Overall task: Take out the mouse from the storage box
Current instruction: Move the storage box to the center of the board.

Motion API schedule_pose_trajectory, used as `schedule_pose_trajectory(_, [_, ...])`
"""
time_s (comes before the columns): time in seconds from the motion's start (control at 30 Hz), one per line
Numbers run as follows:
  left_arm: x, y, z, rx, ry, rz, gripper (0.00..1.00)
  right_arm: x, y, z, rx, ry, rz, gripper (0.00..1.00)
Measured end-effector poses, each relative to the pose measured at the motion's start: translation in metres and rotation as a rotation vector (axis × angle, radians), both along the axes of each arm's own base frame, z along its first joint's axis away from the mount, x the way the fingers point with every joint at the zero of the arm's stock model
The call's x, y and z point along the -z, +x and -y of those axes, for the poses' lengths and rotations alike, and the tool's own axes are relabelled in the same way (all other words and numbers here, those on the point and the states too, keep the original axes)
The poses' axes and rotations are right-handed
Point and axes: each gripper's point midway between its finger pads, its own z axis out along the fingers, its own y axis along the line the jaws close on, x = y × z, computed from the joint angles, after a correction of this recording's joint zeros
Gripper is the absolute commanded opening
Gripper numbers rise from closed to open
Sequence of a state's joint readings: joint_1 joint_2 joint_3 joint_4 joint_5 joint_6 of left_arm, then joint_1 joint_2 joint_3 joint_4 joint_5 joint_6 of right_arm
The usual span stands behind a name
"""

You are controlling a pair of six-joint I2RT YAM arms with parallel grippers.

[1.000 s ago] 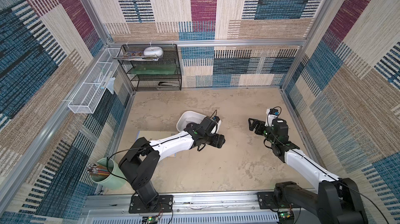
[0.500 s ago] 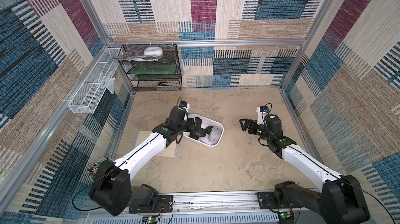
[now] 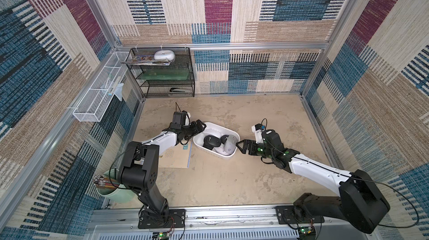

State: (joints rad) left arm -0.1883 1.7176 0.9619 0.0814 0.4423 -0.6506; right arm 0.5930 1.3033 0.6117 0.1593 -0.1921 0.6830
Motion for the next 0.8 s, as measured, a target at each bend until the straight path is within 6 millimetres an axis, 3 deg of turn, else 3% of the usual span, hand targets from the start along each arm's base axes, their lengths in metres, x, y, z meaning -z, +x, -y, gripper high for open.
schedule_pose_trajectory(0.23, [0.003, -0.027, 0.031, 0.096, -0.014, 0.010, 0.88, 0.003, 0.006, -0.016, -0.029, 0.001, -0.023, 0.98])
schedule_pose_trajectory(0.6, [0.007, -0.085, 0.076, 0.205, 0.059, 0.022, 0.89, 0.017, 0.020, 0.022, 0.101, -0.209, -0.014, 0.99])
schedule_pose_trajectory(0.7, [0.006, -0.098, 0.076, 0.219, 0.090, 0.003, 0.93, 0.015, 0.019, 0.030, 0.114, -0.229, 0.004, 0.99])
schedule_pose_trajectory(0.8, [-0.006, -0.095, 0.054, 0.160, 0.207, 0.010, 0.95, 0.010, 0.021, 0.047, 0.148, -0.255, 0.030, 0.99])
